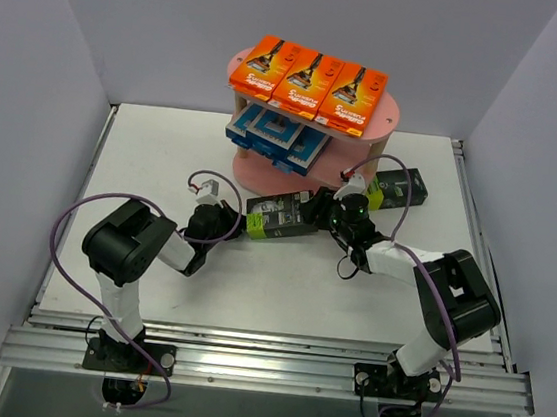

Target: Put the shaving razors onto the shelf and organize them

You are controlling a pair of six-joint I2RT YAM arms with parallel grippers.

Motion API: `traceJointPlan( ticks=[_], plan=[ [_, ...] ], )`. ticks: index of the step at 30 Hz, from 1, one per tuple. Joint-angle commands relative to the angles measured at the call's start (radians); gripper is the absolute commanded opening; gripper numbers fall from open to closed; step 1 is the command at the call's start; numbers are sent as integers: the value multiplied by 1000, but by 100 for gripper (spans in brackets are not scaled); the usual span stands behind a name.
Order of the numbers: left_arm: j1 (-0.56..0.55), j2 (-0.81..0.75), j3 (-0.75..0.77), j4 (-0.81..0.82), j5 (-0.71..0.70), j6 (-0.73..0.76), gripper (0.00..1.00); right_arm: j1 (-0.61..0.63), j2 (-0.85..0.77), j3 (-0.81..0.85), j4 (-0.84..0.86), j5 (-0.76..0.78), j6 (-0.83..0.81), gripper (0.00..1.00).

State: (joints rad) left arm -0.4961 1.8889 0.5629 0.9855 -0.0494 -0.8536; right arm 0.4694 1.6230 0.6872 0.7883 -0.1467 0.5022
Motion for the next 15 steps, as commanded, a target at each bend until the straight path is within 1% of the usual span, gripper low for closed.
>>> traceJointPlan(
  ticks=[1, 3, 7, 15],
  plan=[
    [-50, 13, 63, 127, 59, -58, 2, 8, 3, 18, 0, -83, -1, 51],
    [-55, 10, 57, 134, 59, -67, 2, 5, -5, 18, -14, -77, -7, 53],
    [-62, -5, 52, 127, 10, -73, 2, 0, -26, 9, -27, -60, -8, 58],
    [-75, -40, 48, 107, -52, -75, 2, -26, -83, -25, -44, -60, -11, 63]
  ],
)
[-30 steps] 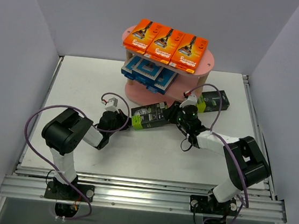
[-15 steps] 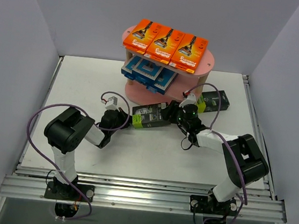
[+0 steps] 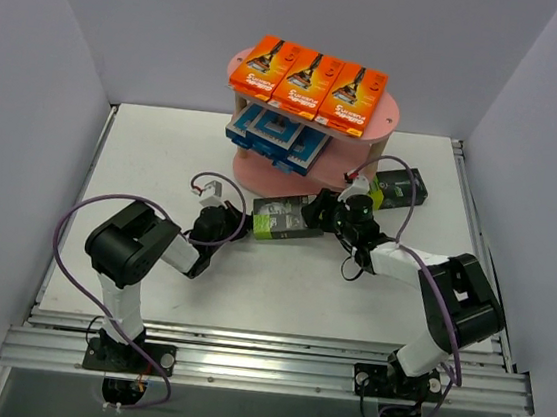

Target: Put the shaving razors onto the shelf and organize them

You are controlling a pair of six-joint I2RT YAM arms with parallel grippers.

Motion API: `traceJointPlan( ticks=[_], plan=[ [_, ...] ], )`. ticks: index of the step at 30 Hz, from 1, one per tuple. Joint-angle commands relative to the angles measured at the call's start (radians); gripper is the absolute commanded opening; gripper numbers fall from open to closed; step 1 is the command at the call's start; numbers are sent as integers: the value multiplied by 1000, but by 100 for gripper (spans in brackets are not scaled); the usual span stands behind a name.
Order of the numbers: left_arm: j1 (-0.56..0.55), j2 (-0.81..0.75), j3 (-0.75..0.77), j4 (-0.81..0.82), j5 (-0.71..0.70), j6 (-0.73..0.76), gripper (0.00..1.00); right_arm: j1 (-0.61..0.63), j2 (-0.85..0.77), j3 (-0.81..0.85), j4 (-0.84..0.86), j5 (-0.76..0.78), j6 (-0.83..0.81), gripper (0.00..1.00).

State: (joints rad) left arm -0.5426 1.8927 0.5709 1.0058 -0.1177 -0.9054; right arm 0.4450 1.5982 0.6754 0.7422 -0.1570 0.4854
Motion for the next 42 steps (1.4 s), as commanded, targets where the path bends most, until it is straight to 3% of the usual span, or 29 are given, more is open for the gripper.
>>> traceJointPlan(
  ticks=[1, 17, 26, 30, 34, 42],
  plan=[
    [-30, -46, 37, 86, 12, -26, 2, -5, -66, -16, -1, -50, 5, 63],
    [-28, -63, 40, 109, -62, -29, 2, -29, -326, -155, -124, 27, 13, 65],
    [-13, -47, 57, 145, -103, -26, 2, -23, -463, -286, -141, -4, 84, 64],
    [-2, -43, 57, 163, -112, -41, 2, -14, -474, -373, -90, -13, 113, 61],
    [0, -41, 61, 156, -112, -44, 2, 4, -475, -416, -38, -33, 104, 51],
    [0, -27, 55, 169, -108, -49, 2, 58, -408, -405, -44, 17, 61, 52]
  ],
)
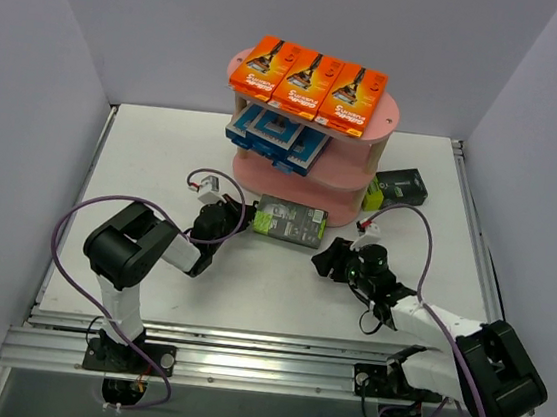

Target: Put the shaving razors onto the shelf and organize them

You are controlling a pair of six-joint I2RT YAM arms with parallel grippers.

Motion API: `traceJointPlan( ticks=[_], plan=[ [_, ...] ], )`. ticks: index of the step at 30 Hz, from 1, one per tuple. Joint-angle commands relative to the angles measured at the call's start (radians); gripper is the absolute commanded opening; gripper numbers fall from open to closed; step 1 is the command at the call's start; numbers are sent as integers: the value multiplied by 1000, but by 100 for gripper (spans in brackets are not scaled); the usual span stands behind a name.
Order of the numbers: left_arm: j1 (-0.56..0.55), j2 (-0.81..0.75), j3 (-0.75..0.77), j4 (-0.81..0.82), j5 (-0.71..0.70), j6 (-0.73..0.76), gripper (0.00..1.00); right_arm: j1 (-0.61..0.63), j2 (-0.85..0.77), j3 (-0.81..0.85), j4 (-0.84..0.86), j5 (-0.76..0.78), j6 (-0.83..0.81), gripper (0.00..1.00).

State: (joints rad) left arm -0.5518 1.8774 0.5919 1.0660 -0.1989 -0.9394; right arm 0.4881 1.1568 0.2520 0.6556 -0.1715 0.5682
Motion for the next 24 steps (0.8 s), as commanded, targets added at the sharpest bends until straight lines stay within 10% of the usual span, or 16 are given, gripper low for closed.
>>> traceJointPlan(
  ticks=[1, 24],
  plan=[
    [9, -11, 34, 111, -24, -15, 2, 18, 47, 23, 53, 39, -22, 50],
    [35, -47, 8, 109, -10, -24, 2, 7, 371, 207, 230, 197, 84, 43]
  ],
)
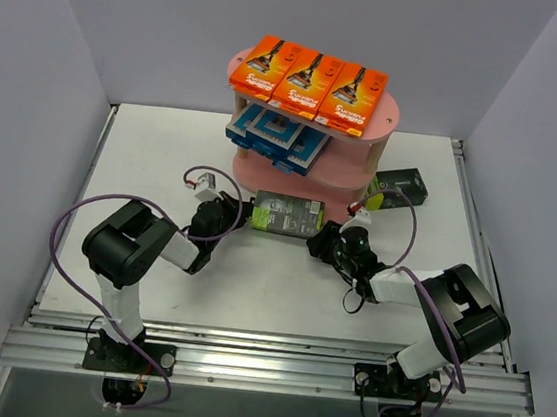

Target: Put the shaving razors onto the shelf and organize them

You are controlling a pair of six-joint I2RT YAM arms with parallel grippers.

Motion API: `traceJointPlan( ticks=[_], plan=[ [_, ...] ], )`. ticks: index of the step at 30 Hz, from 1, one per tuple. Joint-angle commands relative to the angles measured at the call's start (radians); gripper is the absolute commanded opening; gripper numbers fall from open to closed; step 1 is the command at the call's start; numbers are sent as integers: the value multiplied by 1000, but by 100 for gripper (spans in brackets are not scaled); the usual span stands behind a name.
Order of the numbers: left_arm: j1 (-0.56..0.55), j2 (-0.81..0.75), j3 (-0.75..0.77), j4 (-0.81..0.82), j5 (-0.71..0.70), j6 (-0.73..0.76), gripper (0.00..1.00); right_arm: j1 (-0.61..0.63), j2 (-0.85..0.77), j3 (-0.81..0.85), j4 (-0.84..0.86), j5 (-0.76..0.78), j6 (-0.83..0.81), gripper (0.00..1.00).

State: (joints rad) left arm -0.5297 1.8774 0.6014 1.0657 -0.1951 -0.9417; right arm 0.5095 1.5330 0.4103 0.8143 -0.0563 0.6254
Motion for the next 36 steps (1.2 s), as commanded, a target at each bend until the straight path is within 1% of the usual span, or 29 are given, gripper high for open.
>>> traceJointPlan(
  ticks=[1, 9, 14, 21, 27, 30, 32, 36],
  plan=[
    [16, -47, -5, 111, -13, -23, 2, -16, -7, 51, 71, 87, 30, 43],
    [28, -44, -25, 142, -21, -49, 2, -28, 1, 134, 80, 101, 33, 47],
    [31, -24, -28, 168, -38, -86, 2, -34, 56, 182, 105, 79, 45, 50],
    [42, 6, -25, 220, -66, -150, 2, -37, 104, 217, 128, 65, 54, 51],
    [50, -9, -12, 192, -92, -151, 2, -46, 15, 154, 108, 65, 23, 52],
    [63, -18, -11, 185, -101, -155, 2, -51, -53, 115, 83, 65, 11, 53],
    [71, -21, -11, 180, -115, -163, 2, -51, -108, 96, 71, 33, 5, 54],
    [76, -21, -6, 171, -142, -173, 2, -51, -206, 56, 8, 18, -1, 54]
  ],
)
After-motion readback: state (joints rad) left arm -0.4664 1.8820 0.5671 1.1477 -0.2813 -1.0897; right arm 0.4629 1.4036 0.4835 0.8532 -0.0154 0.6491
